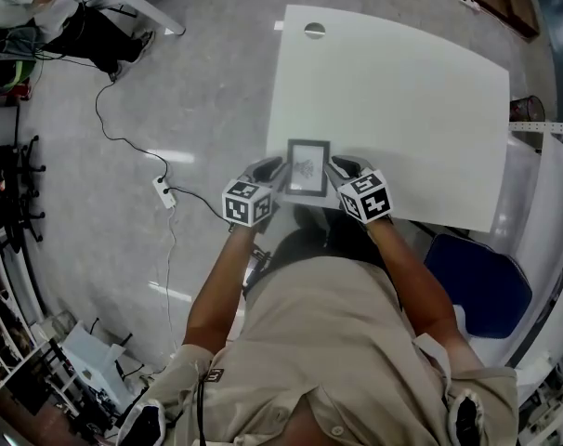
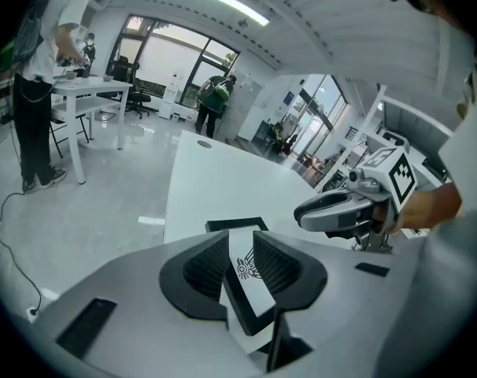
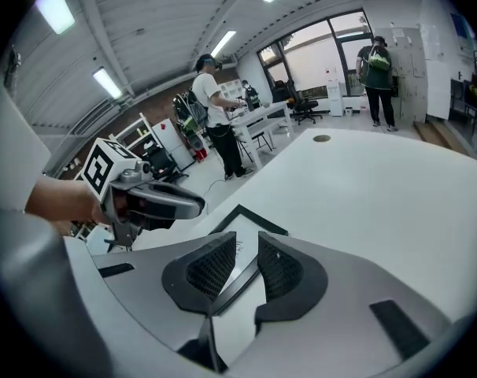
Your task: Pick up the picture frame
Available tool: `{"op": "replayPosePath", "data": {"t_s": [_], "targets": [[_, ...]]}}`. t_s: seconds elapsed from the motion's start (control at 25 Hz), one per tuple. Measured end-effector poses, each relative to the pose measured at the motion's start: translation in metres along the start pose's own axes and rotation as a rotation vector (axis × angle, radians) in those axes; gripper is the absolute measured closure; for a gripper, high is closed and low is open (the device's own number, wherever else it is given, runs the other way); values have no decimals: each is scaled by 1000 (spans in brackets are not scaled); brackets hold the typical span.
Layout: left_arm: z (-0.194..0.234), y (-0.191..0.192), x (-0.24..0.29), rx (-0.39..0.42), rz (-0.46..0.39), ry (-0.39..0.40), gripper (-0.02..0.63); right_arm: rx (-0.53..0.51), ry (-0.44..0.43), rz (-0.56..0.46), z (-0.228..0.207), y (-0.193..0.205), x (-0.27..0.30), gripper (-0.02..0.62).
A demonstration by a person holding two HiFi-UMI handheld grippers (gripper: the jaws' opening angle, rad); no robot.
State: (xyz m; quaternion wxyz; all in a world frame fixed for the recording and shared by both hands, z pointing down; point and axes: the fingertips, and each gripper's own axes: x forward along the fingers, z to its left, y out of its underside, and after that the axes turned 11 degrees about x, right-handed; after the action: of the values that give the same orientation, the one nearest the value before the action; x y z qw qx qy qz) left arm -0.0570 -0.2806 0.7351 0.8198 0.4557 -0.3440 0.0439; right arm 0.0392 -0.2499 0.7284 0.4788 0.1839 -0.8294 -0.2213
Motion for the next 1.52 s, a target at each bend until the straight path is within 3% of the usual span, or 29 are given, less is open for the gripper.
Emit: {"op": "replayPosePath", "data": {"t_s": [0.12,0.72,1.36,1.52], "targets": [[3,14,10,-22,36,11,511,28,-5,40,-6,14,12,511],[7,39,40,-79,130,8,457,140,-58,148,-18,41,37,489],[9,47,43,-84,112,-111,460,190,-32,146,-22,55,48,489],[9,46,34,-86,89,-129,519,171,-20,120,-19,53,42,494]]}}
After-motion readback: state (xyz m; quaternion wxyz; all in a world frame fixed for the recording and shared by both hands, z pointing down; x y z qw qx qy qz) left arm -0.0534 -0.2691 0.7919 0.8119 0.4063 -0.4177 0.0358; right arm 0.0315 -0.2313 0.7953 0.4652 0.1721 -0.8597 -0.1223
